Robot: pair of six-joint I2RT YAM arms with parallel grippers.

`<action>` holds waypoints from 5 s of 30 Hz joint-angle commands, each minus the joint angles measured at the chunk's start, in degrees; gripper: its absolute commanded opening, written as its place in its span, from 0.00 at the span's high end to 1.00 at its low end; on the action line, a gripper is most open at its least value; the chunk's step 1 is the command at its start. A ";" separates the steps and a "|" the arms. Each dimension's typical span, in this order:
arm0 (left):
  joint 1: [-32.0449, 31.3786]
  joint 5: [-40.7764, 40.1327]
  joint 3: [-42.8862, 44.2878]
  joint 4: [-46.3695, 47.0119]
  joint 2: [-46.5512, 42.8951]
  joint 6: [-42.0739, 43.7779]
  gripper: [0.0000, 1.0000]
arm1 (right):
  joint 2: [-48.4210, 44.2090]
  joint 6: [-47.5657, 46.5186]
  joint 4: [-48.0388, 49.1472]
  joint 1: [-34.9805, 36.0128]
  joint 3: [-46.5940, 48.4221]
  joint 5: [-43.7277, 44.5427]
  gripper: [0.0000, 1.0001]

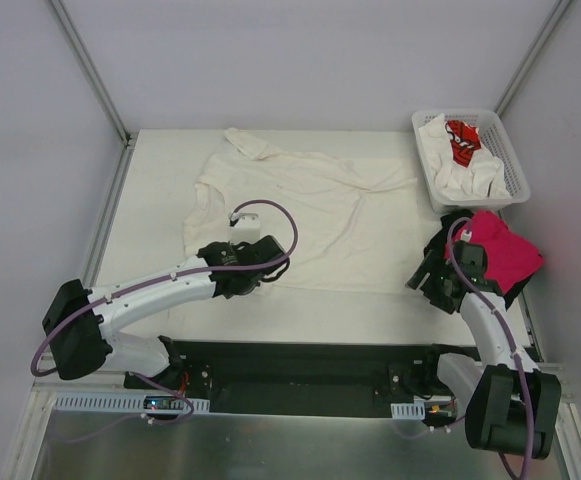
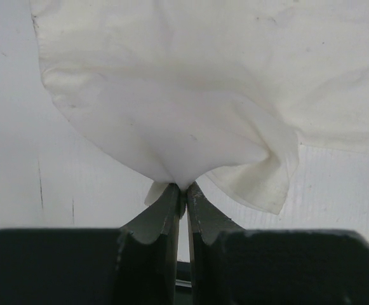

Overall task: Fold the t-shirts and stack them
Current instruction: Grap the side of the flattened tshirt closest away from the robot with both arms, then fold the other side of the tshirt into a rectangle

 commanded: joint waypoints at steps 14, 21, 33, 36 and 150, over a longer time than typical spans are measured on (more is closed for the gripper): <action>1.91 -0.74 1.30 -1.62 -0.73 1.58 0.92 | 6.67 0.97 8.31 -0.44 1.82 -0.34 0.37; 2.35 -0.65 1.30 -1.62 -0.38 1.85 0.92 | 7.55 1.14 8.67 -0.44 2.09 -0.35 0.39; 2.70 -0.39 1.39 -1.62 -0.29 2.38 0.93 | 7.38 1.41 8.84 -0.44 2.09 -0.35 0.64; 2.70 -0.30 1.39 -1.61 -0.21 2.38 0.93 | 7.37 1.41 8.75 -0.44 2.09 -0.43 0.64; 26.87 -6.72 32.33 7.17 20.62 21.18 0.97 | 37.43 9.76 20.36 -0.35 34.43 -1.84 0.99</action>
